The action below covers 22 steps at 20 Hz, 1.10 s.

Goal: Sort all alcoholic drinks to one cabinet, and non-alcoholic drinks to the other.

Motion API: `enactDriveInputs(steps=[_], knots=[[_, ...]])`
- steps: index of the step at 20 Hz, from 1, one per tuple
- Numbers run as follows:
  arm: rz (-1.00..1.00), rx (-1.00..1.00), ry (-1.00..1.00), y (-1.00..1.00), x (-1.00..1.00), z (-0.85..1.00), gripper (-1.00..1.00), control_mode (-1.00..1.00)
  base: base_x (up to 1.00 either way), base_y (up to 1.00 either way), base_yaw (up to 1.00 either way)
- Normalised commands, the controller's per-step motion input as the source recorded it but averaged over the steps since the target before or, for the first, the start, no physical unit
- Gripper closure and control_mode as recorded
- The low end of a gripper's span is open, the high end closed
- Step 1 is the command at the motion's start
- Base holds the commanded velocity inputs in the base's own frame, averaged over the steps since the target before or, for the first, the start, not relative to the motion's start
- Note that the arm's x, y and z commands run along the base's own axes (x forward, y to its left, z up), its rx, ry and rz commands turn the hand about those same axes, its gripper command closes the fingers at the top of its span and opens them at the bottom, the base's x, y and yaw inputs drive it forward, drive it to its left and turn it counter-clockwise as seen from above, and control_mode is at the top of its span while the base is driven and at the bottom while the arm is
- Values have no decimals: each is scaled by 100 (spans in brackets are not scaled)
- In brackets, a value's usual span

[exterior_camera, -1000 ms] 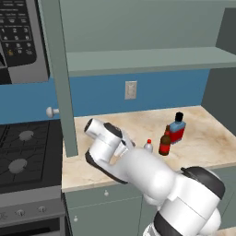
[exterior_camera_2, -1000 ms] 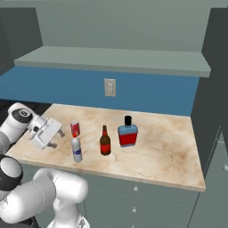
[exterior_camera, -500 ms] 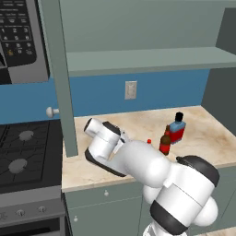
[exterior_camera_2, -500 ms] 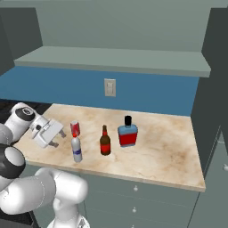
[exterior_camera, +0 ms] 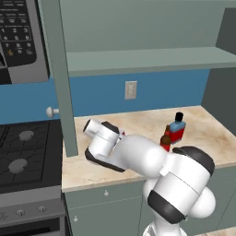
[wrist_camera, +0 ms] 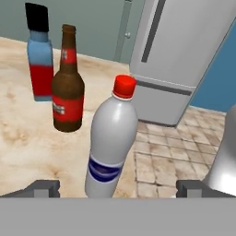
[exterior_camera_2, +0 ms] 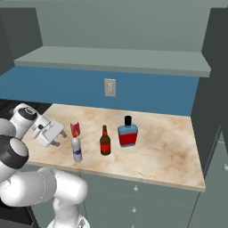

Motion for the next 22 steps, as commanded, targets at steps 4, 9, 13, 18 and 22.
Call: enactDriveInputs(steps=[4, 9, 13, 18, 22], knots=[[6, 0, 1, 0, 8, -4, -100, -100, 0, 0, 0], [5, 0, 0, 0, 2, -4, -100, -100, 0, 0, 0], [1, 0, 0, -1, 0, -5, -100, -100, 0, 0, 0], [0, -1, 0, -7, 0, -4, -100, -100, 0, 0, 0], [0, -2, 0, -11, 0, -2, -100, -100, 0, 0, 0]])
